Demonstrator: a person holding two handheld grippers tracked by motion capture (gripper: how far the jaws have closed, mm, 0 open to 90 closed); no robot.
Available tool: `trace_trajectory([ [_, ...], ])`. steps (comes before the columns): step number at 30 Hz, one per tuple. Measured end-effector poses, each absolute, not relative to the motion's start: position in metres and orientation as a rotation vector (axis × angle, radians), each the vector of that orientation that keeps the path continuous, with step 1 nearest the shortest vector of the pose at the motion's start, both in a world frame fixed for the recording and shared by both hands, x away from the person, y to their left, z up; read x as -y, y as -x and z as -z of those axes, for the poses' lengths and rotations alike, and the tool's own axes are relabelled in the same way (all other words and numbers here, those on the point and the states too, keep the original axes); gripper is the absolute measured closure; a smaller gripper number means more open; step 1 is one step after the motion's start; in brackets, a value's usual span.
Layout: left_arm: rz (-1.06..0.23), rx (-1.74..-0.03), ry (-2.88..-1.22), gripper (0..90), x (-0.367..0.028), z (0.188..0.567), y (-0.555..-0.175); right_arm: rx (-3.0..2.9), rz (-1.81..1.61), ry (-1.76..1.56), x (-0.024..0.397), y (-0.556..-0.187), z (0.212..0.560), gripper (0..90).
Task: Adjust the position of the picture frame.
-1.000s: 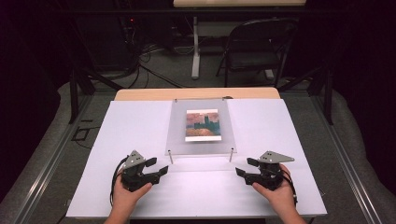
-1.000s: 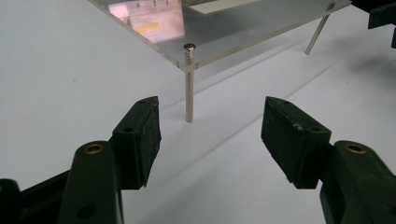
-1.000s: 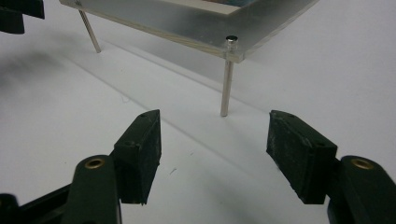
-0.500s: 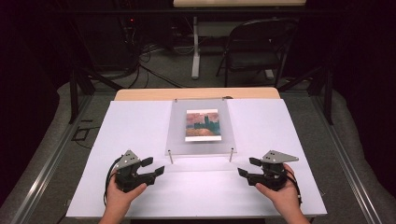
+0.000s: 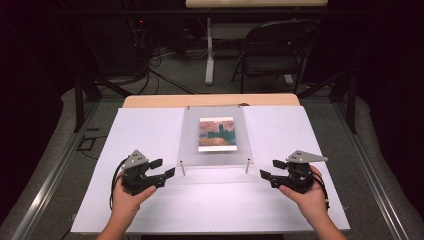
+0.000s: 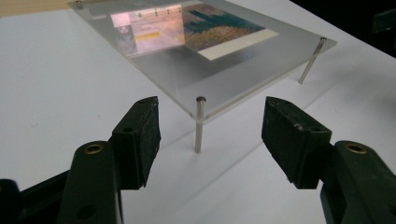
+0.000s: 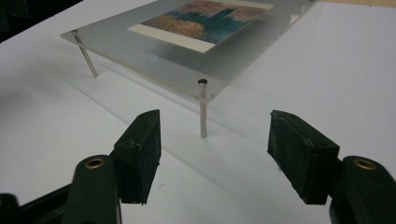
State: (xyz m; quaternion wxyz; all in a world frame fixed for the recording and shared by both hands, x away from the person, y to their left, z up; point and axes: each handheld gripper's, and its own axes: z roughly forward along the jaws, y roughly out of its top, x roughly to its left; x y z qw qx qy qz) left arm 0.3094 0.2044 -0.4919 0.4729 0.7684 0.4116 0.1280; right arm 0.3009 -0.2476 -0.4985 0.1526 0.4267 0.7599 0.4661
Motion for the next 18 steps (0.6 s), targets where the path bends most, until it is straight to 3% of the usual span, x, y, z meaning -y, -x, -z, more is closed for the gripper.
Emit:
trace_trajectory([
  [18, -0.287, -1.046, -1.847, 37.0, -0.187, 0.463, -0.38, -2.228, -1.293, -1.198, 0.232, -0.367, 0.482, 38.0],
])
